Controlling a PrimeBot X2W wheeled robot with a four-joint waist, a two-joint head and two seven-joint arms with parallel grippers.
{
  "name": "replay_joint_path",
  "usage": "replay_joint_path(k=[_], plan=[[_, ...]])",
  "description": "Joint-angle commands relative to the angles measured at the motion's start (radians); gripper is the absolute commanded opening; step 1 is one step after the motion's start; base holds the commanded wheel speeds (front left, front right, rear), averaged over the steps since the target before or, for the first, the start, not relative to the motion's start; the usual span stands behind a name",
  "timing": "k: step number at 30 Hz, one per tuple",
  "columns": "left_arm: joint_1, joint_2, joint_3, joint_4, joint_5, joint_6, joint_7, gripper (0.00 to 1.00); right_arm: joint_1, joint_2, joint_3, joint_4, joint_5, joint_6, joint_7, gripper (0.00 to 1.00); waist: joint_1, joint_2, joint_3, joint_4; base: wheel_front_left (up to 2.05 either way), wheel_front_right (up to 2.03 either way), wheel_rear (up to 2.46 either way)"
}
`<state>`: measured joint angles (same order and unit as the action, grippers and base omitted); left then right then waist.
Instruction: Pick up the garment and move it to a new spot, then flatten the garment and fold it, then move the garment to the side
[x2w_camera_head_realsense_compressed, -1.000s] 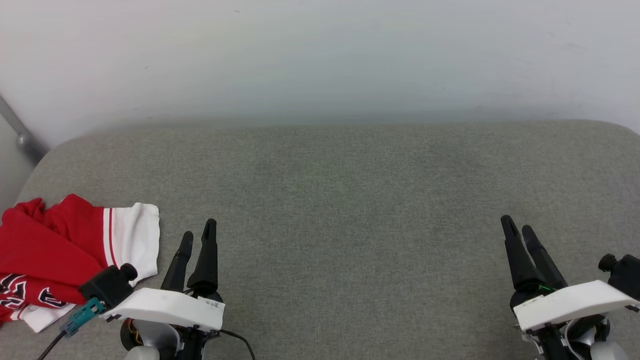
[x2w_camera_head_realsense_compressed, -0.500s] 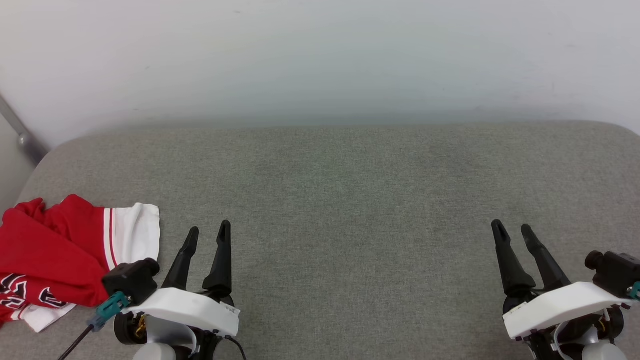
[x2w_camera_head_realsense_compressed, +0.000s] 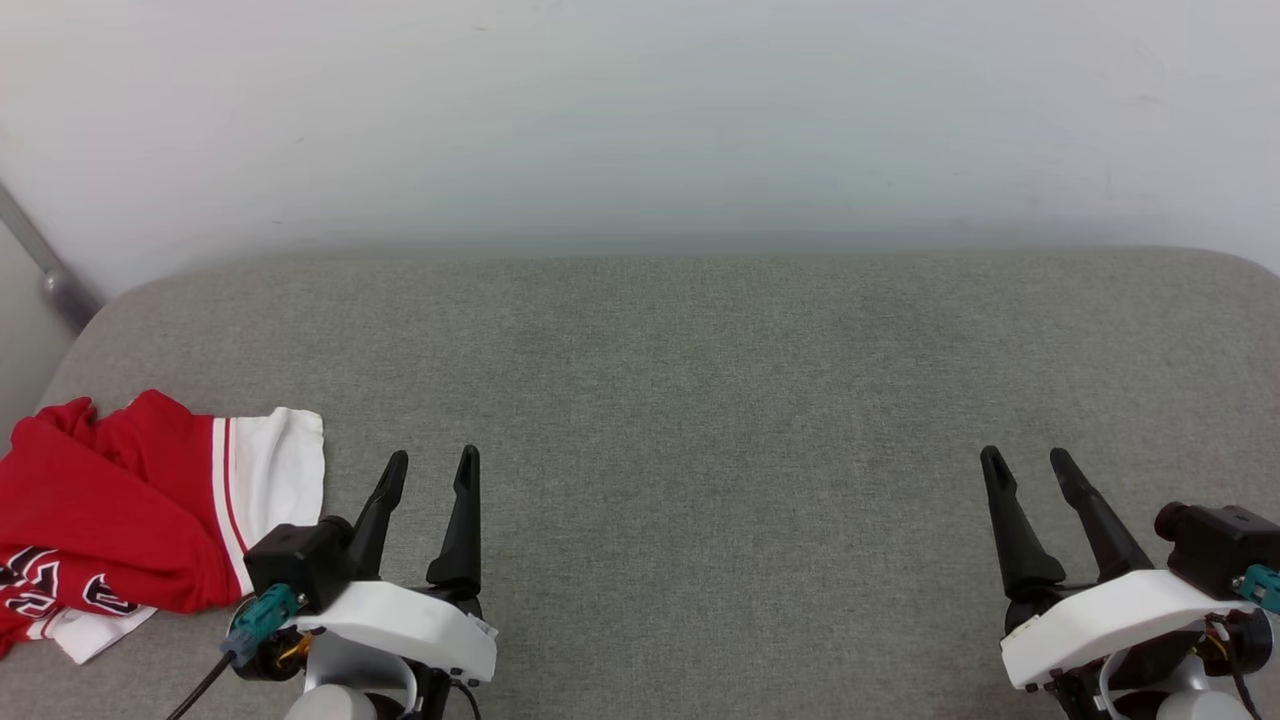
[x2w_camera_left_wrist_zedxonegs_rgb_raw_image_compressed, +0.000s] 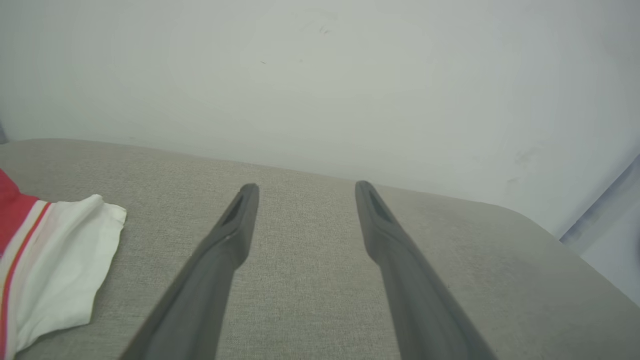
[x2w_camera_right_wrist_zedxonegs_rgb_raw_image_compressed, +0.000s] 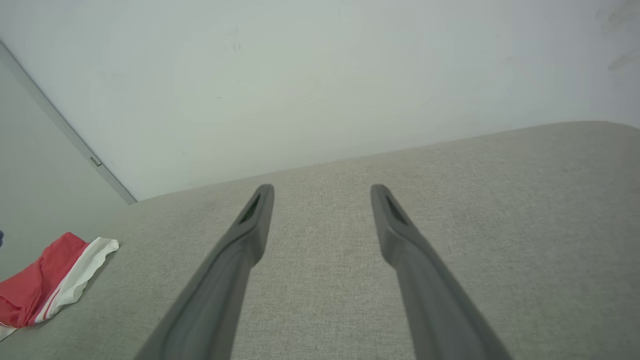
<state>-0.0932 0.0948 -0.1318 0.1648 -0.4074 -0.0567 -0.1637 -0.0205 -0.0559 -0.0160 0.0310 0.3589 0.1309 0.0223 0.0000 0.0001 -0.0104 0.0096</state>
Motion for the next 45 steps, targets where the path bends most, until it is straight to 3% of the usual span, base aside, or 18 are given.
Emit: replay_joint_path(k=[1,25,45], plan=[[-0.024,0.008,-0.006,-0.005,0.020,0.004,-0.008,1.00,-0.003,0.003,-0.001,-0.016,-0.023,0.000,-0.002,1.00,0.0000,-0.0001,0.000,0.000,0.00,0.00,0.00],[-0.024,0.008,-0.030,0.013,0.196,0.038,-0.062,1.00,0.014,0.006,-0.004,-0.049,-0.205,0.000,-0.015,1.00,0.0000,-0.0001,0.001,0.004,0.00,0.00,0.00],[-0.025,-0.006,-0.022,0.037,0.292,0.032,-0.098,1.00,0.021,0.007,-0.001,-0.066,-0.313,0.000,-0.032,1.00,0.0000,-0.0001,0.002,0.007,0.00,0.00,0.00]])
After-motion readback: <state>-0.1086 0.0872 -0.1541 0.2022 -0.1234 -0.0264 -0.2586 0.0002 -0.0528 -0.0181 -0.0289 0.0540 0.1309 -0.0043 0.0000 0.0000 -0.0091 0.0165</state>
